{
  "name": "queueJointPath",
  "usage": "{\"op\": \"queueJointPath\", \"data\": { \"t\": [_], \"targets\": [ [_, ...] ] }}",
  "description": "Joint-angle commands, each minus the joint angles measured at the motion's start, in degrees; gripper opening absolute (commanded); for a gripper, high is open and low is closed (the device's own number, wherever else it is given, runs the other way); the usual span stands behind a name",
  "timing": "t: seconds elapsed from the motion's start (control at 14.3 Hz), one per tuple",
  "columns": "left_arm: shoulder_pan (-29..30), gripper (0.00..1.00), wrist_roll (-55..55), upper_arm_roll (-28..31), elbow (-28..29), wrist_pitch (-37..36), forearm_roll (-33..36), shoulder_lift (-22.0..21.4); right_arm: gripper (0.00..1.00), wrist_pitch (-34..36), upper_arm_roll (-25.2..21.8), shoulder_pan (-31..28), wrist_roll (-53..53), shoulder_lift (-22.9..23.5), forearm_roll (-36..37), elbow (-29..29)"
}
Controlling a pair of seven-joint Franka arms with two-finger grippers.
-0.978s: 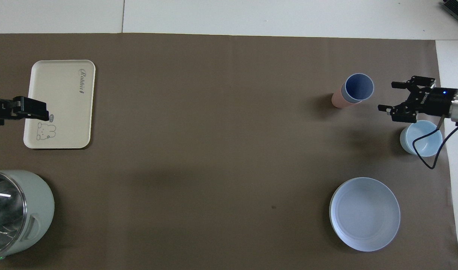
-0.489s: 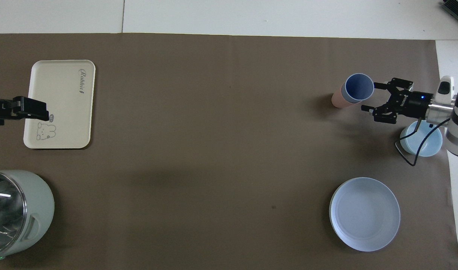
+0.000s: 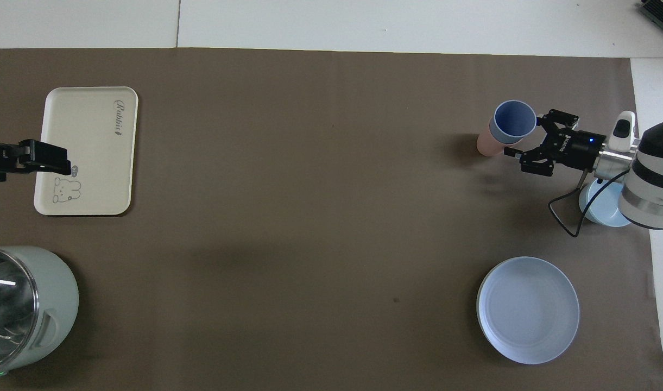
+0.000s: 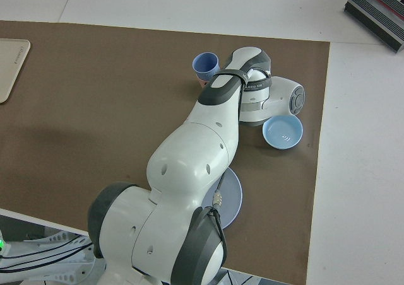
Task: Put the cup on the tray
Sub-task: 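Close the right gripper on the rim of the pink-and-blue cup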
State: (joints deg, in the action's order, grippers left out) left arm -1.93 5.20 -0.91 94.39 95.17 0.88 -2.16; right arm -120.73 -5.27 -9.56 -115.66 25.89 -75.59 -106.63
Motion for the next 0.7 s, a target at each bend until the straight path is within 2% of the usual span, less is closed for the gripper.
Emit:
{"op": "queueJointPath", "data": {
  "t": [0.0, 0.21, 0.63],
  "targets": [
    [-0.09, 1.00, -0.37, -0.23, 1.32, 0.28, 0.97, -1.18, 1.00, -0.91, 0.00, -0.10, -2.72, -0.66, -2.28, -2.09],
    [-0.01, 1.00, -0.98, -0.23, 1.67, 1.24, 0.97, -1.26, 1.00, -1.09, 0.00, 0.16, -3.16, -0.84, -2.63, -2.97],
    [0.26, 1.00, -1.16, -0.23, 1.93, 2.21, 0.97, -1.26, 1.00, -3.37, 0.00, 3.06, -4.66, -1.10, -8.43, -4.55]
  ]
}}
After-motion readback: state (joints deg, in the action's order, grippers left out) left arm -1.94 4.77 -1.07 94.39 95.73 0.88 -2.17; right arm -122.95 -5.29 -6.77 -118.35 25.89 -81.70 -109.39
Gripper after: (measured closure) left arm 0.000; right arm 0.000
